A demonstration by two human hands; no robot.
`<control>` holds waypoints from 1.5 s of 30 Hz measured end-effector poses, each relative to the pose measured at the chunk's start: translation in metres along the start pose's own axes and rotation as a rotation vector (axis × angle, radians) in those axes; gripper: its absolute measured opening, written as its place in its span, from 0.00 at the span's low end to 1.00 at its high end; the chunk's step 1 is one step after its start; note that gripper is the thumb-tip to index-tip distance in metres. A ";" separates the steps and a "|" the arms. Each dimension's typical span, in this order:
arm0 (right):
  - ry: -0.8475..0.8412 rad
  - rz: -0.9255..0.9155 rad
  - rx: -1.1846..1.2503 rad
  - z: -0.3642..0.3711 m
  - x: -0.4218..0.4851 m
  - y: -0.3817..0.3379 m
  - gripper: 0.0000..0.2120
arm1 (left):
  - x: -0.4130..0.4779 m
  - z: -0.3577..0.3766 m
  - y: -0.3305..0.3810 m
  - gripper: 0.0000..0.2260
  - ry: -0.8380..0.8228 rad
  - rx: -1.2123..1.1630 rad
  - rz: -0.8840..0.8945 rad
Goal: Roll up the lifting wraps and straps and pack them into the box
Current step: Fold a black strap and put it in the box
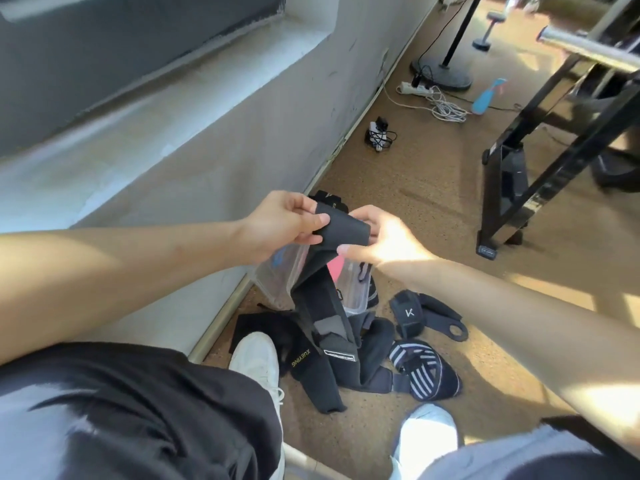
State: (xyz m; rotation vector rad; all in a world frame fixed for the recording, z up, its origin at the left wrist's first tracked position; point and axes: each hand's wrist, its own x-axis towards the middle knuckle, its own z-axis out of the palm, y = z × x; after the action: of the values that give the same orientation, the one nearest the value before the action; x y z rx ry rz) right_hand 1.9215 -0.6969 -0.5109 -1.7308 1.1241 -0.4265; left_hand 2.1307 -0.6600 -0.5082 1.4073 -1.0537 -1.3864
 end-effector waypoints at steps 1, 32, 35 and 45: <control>0.046 -0.012 -0.011 -0.004 -0.005 -0.002 0.17 | -0.001 0.003 0.004 0.05 -0.009 -0.021 0.009; 0.012 0.190 0.402 0.025 -0.016 0.073 0.16 | -0.001 0.019 -0.071 0.06 -0.105 0.376 -0.061; 0.060 0.167 0.386 0.021 -0.017 0.070 0.09 | 0.001 0.018 -0.072 0.17 -0.078 0.352 -0.111; 0.014 0.158 0.360 0.015 -0.006 0.058 0.08 | 0.005 0.018 -0.064 0.06 -0.130 0.244 0.083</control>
State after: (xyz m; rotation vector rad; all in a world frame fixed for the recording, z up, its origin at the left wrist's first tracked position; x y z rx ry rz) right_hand 1.9007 -0.6879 -0.5668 -1.3180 1.1086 -0.5085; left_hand 2.1127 -0.6480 -0.5711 1.4424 -1.3896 -1.3375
